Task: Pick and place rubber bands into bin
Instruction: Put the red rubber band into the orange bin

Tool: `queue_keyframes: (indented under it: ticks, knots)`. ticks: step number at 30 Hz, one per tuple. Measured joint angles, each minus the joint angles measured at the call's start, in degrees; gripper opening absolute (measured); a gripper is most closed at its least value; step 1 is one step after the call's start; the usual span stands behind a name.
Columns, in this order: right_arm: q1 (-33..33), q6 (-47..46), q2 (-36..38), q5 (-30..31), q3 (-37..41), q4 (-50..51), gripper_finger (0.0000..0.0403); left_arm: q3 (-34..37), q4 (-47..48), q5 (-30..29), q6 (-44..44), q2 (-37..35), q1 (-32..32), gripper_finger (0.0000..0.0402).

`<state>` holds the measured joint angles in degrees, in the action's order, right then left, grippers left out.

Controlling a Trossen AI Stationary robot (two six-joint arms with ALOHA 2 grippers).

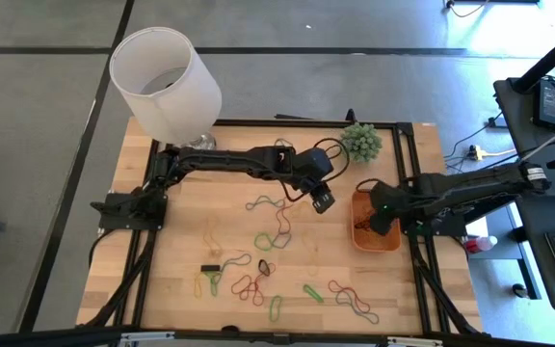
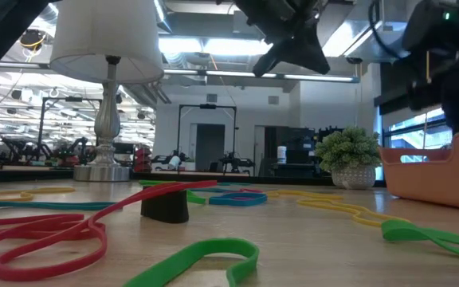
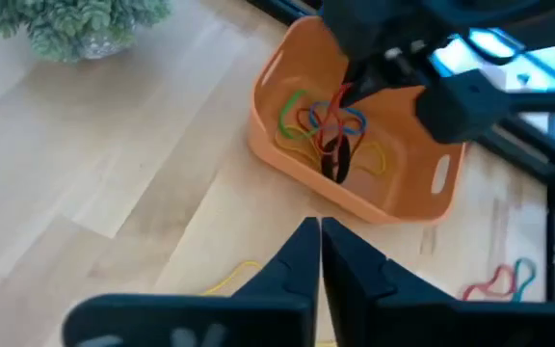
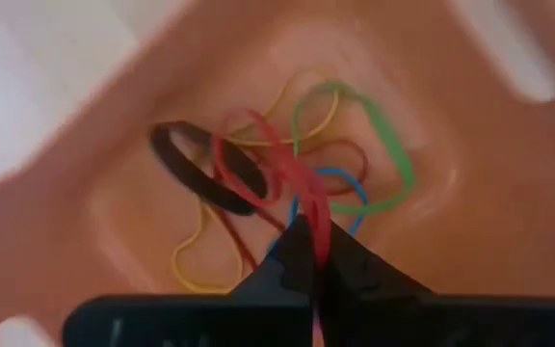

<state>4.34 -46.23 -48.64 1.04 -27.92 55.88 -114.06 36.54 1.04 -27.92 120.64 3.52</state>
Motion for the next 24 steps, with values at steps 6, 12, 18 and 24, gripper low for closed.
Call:
queue_keyframes:
  ticks: [6, 12, 18, 24]
  knots:
    - [-0.02, -4.19, -3.13, -0.08, 2.88, -7.45, 0.0006, 0.2, 2.77, -0.81, 6.82, -0.57, -0.04, 0.0001]
    - [-0.04, -7.81, -4.2, 1.9, 1.27, -9.1, 0.0018, 9.92, 3.26, -4.23, 10.21, -8.15, -0.1, 0.0001]
    - [-0.04, -12.39, -4.14, 1.88, 0.17, -9.07, 0.006, 32.0, -9.07, -3.73, 9.71, -23.48, -0.1, 0.0001]
    - [-0.04, -18.33, -4.14, 1.78, 0.17, -7.95, 0.0134, 50.05, -17.36, -2.6, 7.47, -37.9, -0.14, 0.0001]
